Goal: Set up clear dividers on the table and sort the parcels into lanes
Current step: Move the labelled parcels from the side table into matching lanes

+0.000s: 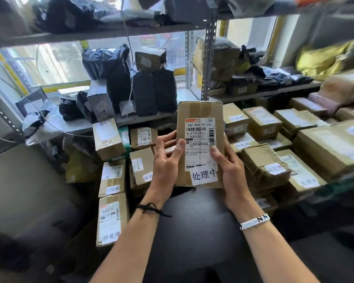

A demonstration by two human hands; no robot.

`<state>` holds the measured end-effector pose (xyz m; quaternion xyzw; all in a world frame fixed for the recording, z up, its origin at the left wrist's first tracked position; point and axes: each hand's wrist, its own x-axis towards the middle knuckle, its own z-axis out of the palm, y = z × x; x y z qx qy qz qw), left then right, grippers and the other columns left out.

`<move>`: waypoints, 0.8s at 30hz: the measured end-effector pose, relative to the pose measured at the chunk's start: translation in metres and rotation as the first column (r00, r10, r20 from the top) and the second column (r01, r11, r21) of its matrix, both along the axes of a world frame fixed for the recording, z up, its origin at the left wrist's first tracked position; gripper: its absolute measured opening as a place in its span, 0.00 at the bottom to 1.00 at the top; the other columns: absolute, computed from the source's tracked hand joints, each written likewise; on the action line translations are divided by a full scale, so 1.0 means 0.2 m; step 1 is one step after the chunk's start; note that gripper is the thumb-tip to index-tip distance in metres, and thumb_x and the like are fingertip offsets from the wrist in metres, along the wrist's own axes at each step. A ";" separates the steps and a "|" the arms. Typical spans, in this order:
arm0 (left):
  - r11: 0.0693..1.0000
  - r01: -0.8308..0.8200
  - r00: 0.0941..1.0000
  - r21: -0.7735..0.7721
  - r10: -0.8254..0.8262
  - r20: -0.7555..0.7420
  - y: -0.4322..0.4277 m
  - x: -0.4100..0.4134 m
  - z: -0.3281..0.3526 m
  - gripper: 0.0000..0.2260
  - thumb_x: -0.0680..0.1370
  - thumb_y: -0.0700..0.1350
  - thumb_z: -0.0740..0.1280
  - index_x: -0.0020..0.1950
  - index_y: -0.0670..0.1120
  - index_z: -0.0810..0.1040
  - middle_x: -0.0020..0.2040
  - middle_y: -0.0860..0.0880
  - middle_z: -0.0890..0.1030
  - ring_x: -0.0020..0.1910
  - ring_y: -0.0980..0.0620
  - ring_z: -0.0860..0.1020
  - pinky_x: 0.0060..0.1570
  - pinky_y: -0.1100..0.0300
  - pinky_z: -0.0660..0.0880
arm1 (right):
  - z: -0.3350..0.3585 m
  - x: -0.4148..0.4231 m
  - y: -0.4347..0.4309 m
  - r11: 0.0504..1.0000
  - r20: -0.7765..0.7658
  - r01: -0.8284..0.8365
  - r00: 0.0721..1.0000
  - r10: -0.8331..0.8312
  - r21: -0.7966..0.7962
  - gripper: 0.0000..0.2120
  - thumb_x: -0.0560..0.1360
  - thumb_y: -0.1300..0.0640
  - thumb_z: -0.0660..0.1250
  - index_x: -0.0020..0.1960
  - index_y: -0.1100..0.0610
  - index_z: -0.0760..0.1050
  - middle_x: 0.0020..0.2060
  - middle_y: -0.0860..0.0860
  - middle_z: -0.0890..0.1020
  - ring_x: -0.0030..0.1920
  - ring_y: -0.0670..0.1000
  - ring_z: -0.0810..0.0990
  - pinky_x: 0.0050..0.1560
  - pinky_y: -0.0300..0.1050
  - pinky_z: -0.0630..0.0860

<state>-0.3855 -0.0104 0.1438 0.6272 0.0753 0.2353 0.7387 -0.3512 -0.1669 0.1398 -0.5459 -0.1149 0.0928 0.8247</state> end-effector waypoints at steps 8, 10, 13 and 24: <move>0.990 0.142 0.990 -0.007 -0.142 -0.019 -0.23 0.11 0.02 0.14 0.80 0.48 0.73 0.65 0.57 0.79 0.58 0.50 0.86 0.57 0.49 0.86 0.47 0.57 0.84 | 0.00 0.09 -0.31 0.998 -0.021 0.058 0.998 -0.058 -0.001 0.23 0.81 0.51 0.70 0.76 0.46 0.73 0.61 0.53 0.86 0.58 0.57 0.87 0.49 0.47 0.85; 0.988 0.153 0.988 -0.016 -0.153 -0.019 -0.33 0.17 0.03 0.18 0.77 0.49 0.75 0.66 0.56 0.79 0.59 0.49 0.86 0.57 0.48 0.86 0.49 0.54 0.84 | 0.00 0.14 -0.41 0.997 -0.018 0.070 0.997 -0.071 -0.012 0.20 0.82 0.51 0.70 0.73 0.45 0.75 0.61 0.53 0.86 0.58 0.57 0.87 0.48 0.47 0.85; 0.988 0.147 0.989 -0.049 -0.148 -0.020 -0.51 0.27 0.04 0.22 0.74 0.49 0.77 0.67 0.52 0.79 0.60 0.46 0.85 0.59 0.46 0.85 0.53 0.50 0.84 | -0.01 0.23 -0.59 0.995 -0.016 0.090 0.996 -0.091 -0.046 0.20 0.81 0.48 0.70 0.72 0.44 0.75 0.59 0.53 0.87 0.56 0.57 0.87 0.47 0.47 0.85; 0.973 0.069 0.996 -0.219 -0.078 -0.033 -1.39 0.72 -0.06 0.19 0.75 0.41 0.78 0.65 0.50 0.83 0.58 0.46 0.87 0.55 0.44 0.87 0.47 0.55 0.84 | -0.02 0.74 -1.40 0.826 0.155 0.127 0.987 -0.048 -0.549 0.59 0.68 0.37 0.80 0.82 0.33 0.38 0.71 0.44 0.77 0.63 0.44 0.82 0.62 0.52 0.80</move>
